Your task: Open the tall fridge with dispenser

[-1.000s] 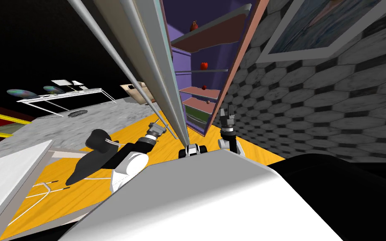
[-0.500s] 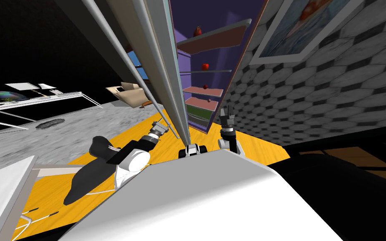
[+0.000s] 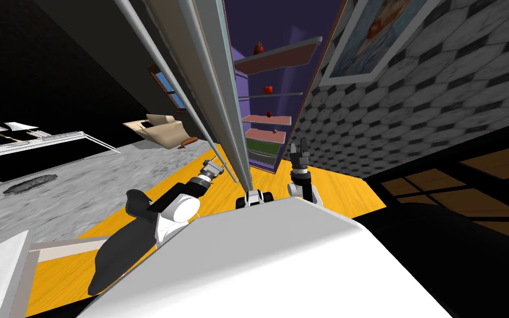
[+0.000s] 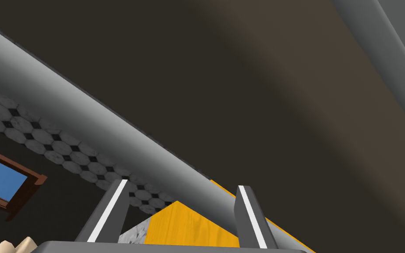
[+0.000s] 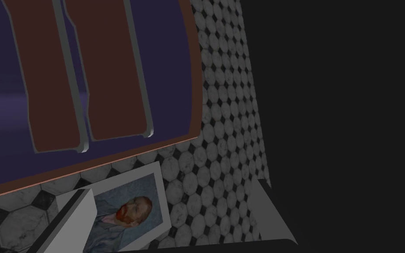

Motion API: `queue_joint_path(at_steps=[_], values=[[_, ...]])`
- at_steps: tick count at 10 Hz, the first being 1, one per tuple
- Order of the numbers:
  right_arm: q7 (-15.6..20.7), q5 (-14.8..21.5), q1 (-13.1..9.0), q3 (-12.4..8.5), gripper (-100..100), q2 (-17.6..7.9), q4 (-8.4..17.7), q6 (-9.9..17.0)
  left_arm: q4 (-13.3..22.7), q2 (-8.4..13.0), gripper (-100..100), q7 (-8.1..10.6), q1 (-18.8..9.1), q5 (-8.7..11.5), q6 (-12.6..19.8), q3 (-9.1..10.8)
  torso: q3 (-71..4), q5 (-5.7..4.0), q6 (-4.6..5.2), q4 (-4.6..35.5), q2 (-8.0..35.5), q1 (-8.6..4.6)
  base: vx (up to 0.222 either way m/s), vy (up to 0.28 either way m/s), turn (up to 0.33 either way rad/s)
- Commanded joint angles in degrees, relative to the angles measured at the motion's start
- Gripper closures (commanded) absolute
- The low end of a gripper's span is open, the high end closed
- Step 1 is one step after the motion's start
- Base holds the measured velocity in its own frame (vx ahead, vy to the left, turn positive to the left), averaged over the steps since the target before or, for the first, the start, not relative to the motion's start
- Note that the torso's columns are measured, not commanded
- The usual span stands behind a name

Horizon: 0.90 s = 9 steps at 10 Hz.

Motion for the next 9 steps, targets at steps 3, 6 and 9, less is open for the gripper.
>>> queue_joint_path(at_steps=[3, 6, 9], values=[[0.0, 0.0, 0.0, 0.0, 0, 0.0, 0.0, 0.0, 1.8, 0.1, 100, -0.16, -3.6, -0.1, 0.3, -0.09, -0.1, -0.11, 0.16, 0.0, -0.2, -0.49, -0.020, 0.320, -0.242], [0.0, 0.0, 0.0, 0.0, 0, 0.0, 0.0, 0.0, 3.0, 0.1, 100, -0.16, -5.3, -0.2, 0.9, -0.33, -0.1, -0.10, 0.09, 0.0, -0.1, -0.41, -0.041, 0.315, -0.230], [0.0, 0.0, 0.0, 0.0, 0, 0.0, 0.0, 0.0, 6.9, 2.0, -100, 0.44, -8.4, 1.2, 2.6, 3.75, 0.3, -0.17, -0.13, -0.1, 0.4, -1.10, -0.093, -0.001, -0.123]])
